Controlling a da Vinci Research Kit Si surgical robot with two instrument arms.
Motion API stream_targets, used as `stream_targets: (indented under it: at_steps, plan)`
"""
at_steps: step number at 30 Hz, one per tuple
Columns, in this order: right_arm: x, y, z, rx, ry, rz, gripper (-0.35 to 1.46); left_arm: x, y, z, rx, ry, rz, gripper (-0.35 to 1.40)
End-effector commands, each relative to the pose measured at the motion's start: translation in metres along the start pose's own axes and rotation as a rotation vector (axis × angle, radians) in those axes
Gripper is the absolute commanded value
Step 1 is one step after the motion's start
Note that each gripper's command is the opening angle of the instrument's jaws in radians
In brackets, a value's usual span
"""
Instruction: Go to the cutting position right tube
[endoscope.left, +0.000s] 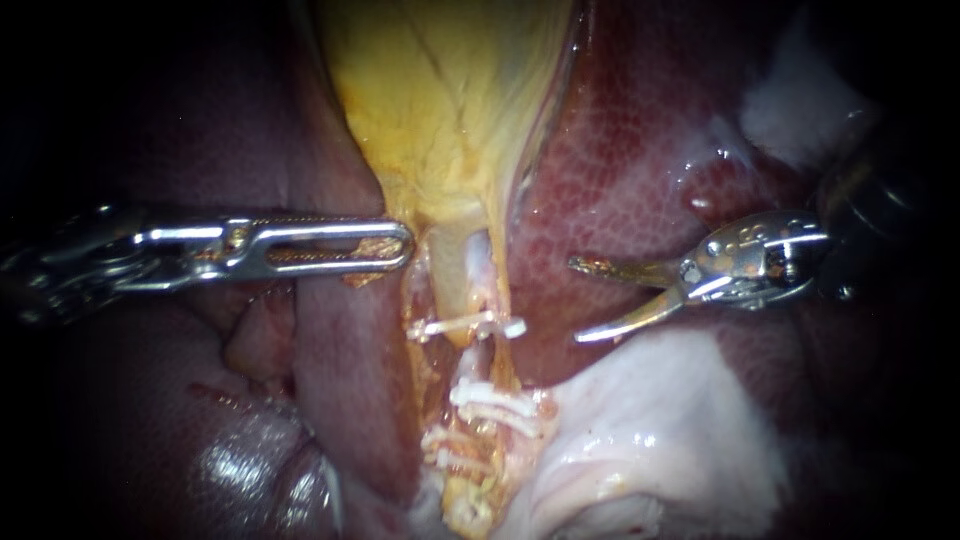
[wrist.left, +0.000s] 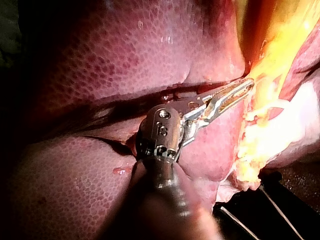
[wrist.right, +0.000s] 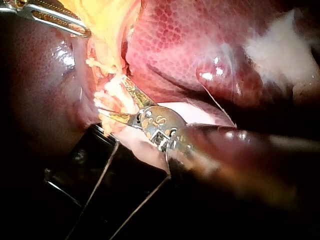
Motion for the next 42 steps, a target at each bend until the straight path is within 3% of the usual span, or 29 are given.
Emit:
stream_targets:
  at_steps: [1,5,10,16,24,28,33,42]
  plan:
    - [0.0000,0.0000,0.0000,0.000,0.000,0.000,1.43,-0.0001,0.0000,-0.0002,0.001,0.001,0.000,-0.35]
    - [-0.0005,0.0001,0.0003,0.008,0.000,-0.003,1.43,-0.0012,0.0000,-0.0016,0.010,0.007,-0.006,-0.35]
    - [-0.0016,0.0000,0.0017,0.026,-0.006,-0.011,1.43,-0.0038,0.0002,-0.0050,-0.013,-0.006,-0.021,-0.35]
    - [-0.0044,-0.0001,0.0047,0.044,-0.045,0.011,1.43,-0.0047,0.0006,-0.0076,-0.020,-0.024,-0.027,-0.35]
    - [-0.0099,0.0011,0.0097,0.082,-0.083,0.095,1.43,-0.0047,0.0006,-0.0079,-0.020,-0.024,-0.034,-0.35]
    - [-0.0116,0.0018,0.0120,0.099,-0.093,0.127,1.43,-0.0047,0.0006,-0.0079,-0.020,-0.024,-0.034,-0.35]
    - [-0.0128,0.0022,0.0146,0.124,-0.105,0.146,1.43,-0.0047,0.0006,-0.0080,-0.020,-0.024,-0.033,-0.35]
    - [-0.0128,0.0012,0.0167,0.194,-0.106,0.172,1.42,-0.0048,0.0008,-0.0081,-0.025,-0.026,-0.034,-0.35]
